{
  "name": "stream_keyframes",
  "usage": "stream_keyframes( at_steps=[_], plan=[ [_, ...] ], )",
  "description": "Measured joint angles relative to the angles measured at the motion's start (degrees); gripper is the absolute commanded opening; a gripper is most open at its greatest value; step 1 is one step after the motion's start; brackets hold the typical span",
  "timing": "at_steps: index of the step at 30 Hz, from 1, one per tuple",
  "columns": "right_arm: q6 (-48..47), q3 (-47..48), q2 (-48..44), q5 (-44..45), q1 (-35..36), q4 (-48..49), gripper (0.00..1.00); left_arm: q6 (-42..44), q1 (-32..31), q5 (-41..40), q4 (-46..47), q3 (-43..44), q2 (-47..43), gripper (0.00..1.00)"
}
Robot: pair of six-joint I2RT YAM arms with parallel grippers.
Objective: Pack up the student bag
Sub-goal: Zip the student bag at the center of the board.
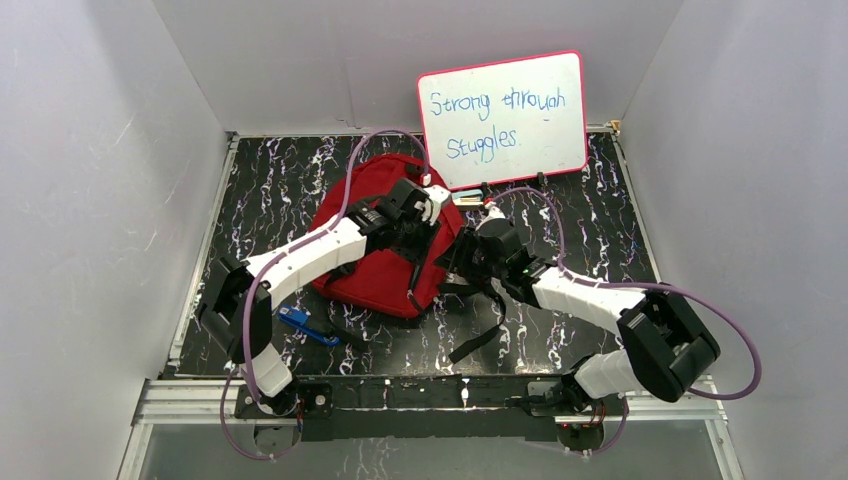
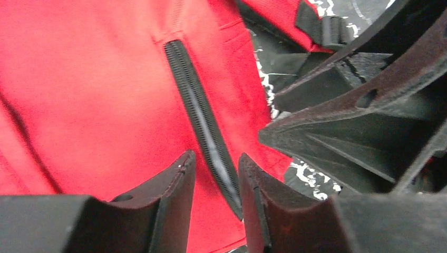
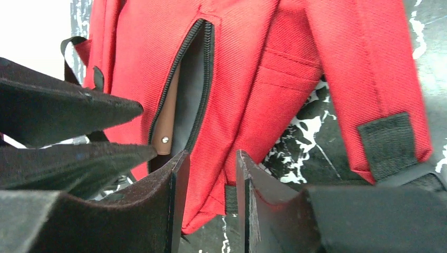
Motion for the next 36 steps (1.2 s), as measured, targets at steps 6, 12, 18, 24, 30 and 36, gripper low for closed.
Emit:
stream_keyframes(
  at_steps=[6,12,18,24,30,36],
  plan=[
    [-4.0,0.0,-2.1,3.6,-0.1,-4.5,0.44,-1.1,-0.7,4.1,2.9,-2.3,0.0,0.46],
    [-12.5,1.2,-3.2,-0.2,-0.2,-7.3,0.46,-5.0,1.9,4.0,7.1,-7.1,-3.1,0.46],
    [-16.5,1.7,-3.5,-3.8,0.7,-8.5,0.52,-11.3,9.4,5.4,13.8,-15.1,-12.7,0.46],
    [-19.6,3.7,-3.5,-5.8,6.4,-10.6,0.59,-16.0,13.0,6.2,18.3,-21.5,-16.3,0.44],
    [-20.0,5.6,-1.9,-8.3,8.9,-13.8,0.59,-17.1,12.7,7.2,19.2,-26.1,-15.5,0.43],
    [-19.8,6.7,2.0,-10.3,9.4,-17.3,0.56,-17.2,12.7,8.1,19.7,-26.1,-15.2,0.42]
  ],
)
